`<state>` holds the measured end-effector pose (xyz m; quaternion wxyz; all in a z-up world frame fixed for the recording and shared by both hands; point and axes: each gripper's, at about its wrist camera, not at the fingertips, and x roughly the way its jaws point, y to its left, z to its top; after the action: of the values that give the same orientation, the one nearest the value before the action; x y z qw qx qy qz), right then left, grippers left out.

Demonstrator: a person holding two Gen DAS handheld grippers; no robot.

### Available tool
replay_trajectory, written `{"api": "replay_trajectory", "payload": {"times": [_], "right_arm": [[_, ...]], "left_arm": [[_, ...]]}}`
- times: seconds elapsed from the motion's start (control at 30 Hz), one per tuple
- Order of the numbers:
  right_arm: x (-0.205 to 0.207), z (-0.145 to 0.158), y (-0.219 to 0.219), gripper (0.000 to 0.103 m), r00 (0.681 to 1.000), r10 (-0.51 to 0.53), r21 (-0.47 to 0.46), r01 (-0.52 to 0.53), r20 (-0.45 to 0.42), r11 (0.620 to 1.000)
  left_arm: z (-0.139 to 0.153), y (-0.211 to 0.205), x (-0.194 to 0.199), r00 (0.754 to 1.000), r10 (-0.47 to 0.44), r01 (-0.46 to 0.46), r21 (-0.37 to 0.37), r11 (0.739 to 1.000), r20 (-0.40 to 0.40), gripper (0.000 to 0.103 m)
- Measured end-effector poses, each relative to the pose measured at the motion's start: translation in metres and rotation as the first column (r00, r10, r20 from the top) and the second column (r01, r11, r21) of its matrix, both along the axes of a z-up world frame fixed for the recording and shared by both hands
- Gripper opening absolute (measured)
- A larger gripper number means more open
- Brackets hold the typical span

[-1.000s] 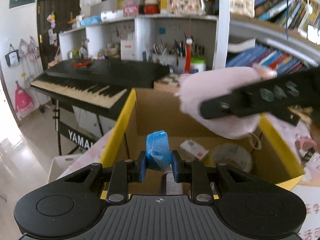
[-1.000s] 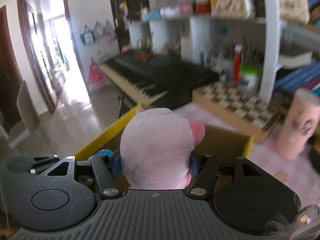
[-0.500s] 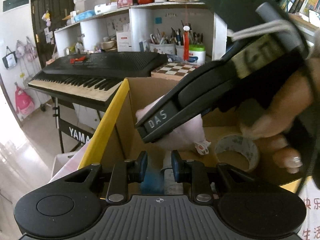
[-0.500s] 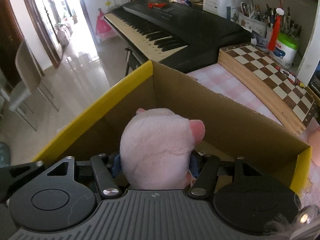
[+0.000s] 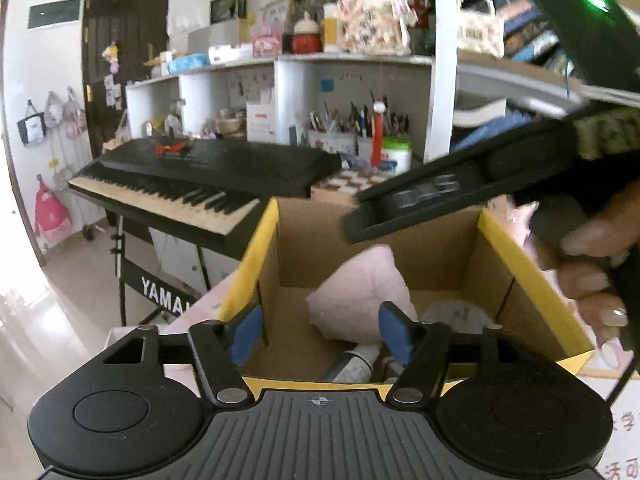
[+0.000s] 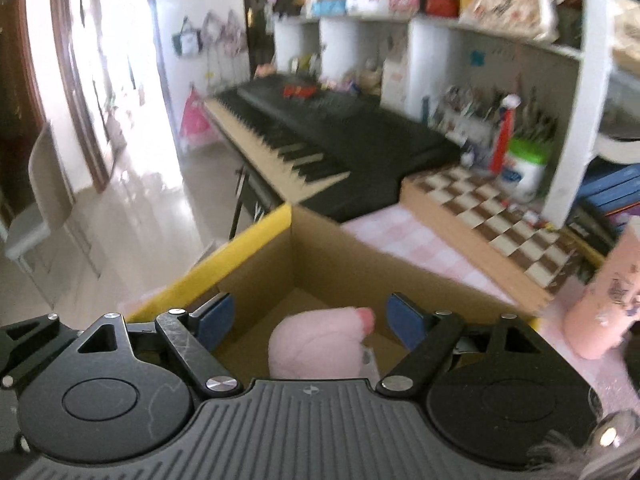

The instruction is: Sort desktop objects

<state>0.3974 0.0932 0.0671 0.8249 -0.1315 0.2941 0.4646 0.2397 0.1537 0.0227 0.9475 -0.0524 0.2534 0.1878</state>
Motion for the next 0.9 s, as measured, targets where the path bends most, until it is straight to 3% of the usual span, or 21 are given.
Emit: {"api": "replay_trajectory", "payload": {"times": [0.37, 0.9], "right_arm": [[-0.038, 0.03, -0.079, 0.083, 0.976, -0.212, 0.17, 0.201, 0.047, 0.965], [-0.124, 0.016, -0.141, 0.082, 0.902, -0.428, 0.209, 0.409, 0.054, 0.888]], "left_arm": [[0.027, 0.003, -0.039, 0.993, 0.025, -0.022, -0.028, 0.999, 0.115, 0.082], [0.024, -0.005, -0.103, 0.991, -0.008, 0.017, -0.068, 0.998, 0.131, 0.088]]}}
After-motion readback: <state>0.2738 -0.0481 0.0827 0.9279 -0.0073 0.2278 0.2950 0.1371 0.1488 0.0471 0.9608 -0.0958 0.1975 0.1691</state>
